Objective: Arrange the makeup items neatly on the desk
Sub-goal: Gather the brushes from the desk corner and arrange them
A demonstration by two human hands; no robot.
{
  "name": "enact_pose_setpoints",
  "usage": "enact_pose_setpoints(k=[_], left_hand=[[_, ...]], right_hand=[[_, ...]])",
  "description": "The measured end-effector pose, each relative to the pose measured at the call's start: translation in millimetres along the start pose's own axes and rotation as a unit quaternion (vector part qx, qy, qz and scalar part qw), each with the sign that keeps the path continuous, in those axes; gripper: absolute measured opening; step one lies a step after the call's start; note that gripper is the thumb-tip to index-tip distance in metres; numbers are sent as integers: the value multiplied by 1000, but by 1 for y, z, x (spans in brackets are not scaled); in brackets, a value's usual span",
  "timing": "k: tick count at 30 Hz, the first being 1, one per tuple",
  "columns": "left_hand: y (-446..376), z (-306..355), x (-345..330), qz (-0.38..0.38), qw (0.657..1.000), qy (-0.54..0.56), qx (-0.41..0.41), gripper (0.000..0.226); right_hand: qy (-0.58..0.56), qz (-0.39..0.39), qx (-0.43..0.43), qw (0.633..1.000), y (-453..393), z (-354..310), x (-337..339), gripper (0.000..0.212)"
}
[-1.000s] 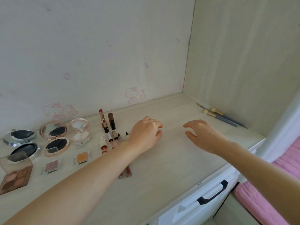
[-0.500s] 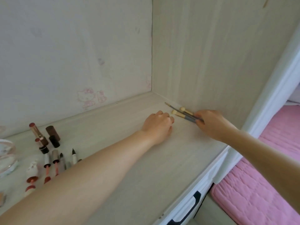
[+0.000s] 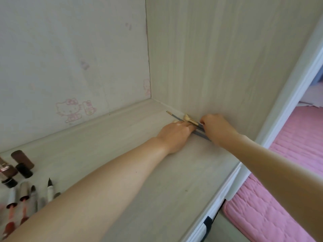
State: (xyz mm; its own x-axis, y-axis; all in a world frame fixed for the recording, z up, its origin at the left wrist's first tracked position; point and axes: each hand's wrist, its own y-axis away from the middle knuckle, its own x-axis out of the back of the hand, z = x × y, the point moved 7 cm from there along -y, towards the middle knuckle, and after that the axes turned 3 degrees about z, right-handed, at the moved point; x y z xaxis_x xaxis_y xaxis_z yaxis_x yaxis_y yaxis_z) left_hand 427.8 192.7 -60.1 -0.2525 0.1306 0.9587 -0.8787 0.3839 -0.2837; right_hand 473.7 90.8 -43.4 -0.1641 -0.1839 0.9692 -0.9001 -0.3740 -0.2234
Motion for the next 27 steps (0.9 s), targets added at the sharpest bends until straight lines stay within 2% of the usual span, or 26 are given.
enact_pose_setpoints(k=[3,7,10,15,22,27], left_hand=[[8,-12,3,-1,1000,-19,5,26],[13,-20,9,12,996,-85,-28,22],[12,-23,14,24,995,-94,-40,20],[4,-27,16,19,997,-59,-39,25],[-7,-47,15,26,997,-73,-5,24],[-3,-56,11,17,995,-90,-33,33]], right_hand=[[29,11,-7,1000,1,-3,2,23],[37,1,-13,999,-1,-10,1,20],[18,-6,-23,1000,-5,-12,1,18],[32,-22,-21,999,-8,-16,-1,21],[50,-43,-15,998,-16,-17,-5,19],[26,-61,-28,997,-20,-16,-8,21]])
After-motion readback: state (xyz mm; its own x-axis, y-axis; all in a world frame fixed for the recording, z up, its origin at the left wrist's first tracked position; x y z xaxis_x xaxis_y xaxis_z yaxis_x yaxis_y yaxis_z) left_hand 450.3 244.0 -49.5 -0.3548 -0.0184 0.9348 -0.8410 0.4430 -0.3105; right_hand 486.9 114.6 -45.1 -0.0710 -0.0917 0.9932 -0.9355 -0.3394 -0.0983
